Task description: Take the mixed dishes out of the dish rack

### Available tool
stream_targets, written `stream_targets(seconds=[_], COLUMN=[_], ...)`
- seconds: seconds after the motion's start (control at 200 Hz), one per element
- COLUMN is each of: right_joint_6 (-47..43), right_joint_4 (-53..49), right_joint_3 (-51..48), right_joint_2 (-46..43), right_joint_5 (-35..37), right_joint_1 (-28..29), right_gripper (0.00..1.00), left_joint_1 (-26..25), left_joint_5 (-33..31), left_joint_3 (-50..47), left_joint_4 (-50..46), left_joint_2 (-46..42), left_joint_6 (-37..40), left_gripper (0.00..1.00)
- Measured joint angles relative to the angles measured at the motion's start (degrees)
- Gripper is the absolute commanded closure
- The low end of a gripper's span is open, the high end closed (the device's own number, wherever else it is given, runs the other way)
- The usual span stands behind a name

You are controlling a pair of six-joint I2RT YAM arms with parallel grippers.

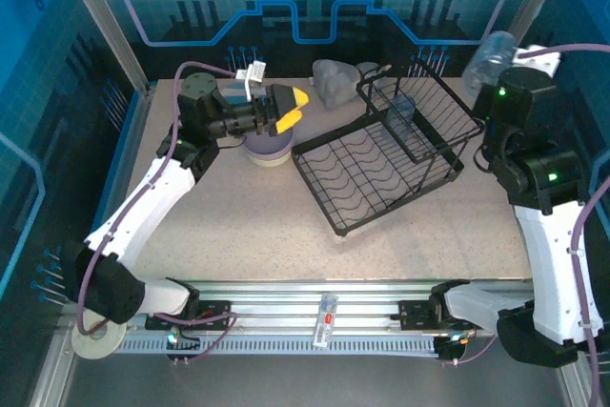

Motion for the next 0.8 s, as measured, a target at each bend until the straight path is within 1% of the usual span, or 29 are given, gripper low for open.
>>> stream_targets(seconds=[0.095, 0.2, 0.35, 0.54, 0.675, 0.801], right_joint_6=[3.7, 7.3, 11.1, 15.0, 18.0, 19.8], right_joint_4=[-5.7, -10.4, -14.0, -14.6, -13.8, -13.2], right_joint_3=[1.3, 0.6, -2.2, -9.3, -15.3, -17.4], right_joint_2=[0.6, 1.4, 2.9, 4.1, 5.9, 9.6], right_joint_5=[-0.9, -3.8, -10.1, -18.7, -24.5, -27.8], right_joint_1=[-6.2, -13.1, -22.7, -31.9, -36.0, -36.7], right_gripper=[1.00, 1.00, 1.00, 1.00, 1.00, 1.00], left_joint_1=[-0.5, -1.1, -1.4, -1.8, -2.0, -3.1], left_joint_5=[-1.6, -2.4, -3.2, -3.7, -4.0, -4.1], left_joint_3=[-1.2, -3.0, -5.3, -7.0, -7.5, -8.0], left_joint_4=[-4.4, -7.7, -9.6, -11.2, -11.9, -12.3], left_joint_2=[-2.2, -3.8, -4.7, -6.3, -7.9, -8.7], left_joint_6=[7.0, 11.8, 15.3, 17.4, 18.2, 18.5], left_gripper=[0.01, 0.01, 0.01, 0.01, 0.01, 0.01])
